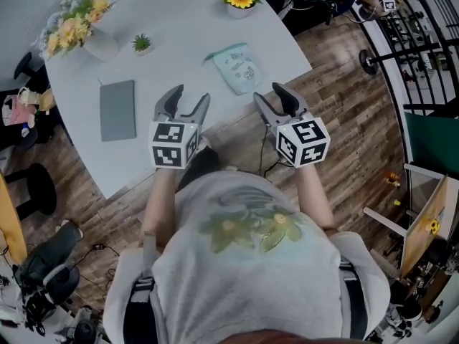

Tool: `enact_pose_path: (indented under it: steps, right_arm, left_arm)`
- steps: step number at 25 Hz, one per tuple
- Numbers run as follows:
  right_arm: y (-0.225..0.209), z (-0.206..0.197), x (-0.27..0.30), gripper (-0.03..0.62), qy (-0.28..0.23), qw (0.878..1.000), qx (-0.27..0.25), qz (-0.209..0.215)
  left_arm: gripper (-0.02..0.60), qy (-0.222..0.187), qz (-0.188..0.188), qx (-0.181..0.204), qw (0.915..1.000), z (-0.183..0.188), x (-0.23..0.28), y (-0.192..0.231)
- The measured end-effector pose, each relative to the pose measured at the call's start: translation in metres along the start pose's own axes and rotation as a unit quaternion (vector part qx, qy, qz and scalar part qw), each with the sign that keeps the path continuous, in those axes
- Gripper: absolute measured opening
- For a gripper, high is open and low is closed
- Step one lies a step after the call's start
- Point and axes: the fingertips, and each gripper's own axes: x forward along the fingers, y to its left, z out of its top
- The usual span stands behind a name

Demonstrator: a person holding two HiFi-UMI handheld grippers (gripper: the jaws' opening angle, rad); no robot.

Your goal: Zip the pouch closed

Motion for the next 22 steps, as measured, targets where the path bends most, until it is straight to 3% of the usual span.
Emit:
enact_pose_path:
  steps: [7, 13, 22]
  right_arm:
    - [-0.001, -0.004, 0.026, 0.215, 0.02, 1.0, 0.011, -0.016]
    - [-0.004, -0.007, 0.05, 0.215, 0.026, 0.999, 0.011, -0.027]
    - [-0.011, -0.015, 0.075, 0.215, 0.055, 0.998, 0.003, -0.022]
  left_arm:
    - [0.255, 0.018, -0.026, -0.002, 0.9995, -0.005, 0.021, 0.024]
    - [0.255, 0.035, -0.033, 0.026, 0.9985, -0.011, 0.044, 0.04]
    - [0.256, 0.063, -0.047, 0.025, 0.9966, -0.021, 0.072, 0.044]
